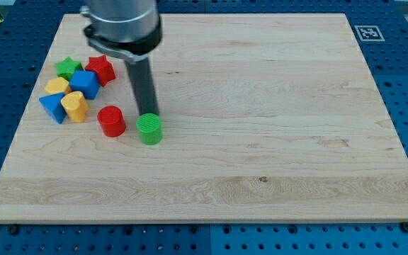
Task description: Push the red circle slightly up
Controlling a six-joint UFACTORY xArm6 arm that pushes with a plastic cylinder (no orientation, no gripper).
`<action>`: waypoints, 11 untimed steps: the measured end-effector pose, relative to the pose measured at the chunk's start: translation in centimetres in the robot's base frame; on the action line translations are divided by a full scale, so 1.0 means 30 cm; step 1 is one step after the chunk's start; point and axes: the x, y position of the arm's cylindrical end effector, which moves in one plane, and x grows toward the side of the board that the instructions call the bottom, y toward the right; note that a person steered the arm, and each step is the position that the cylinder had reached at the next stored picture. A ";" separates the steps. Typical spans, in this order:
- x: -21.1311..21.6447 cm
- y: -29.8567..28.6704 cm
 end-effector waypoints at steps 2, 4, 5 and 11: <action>0.019 0.084; 0.333 0.119; 0.412 -0.088; 0.213 -0.276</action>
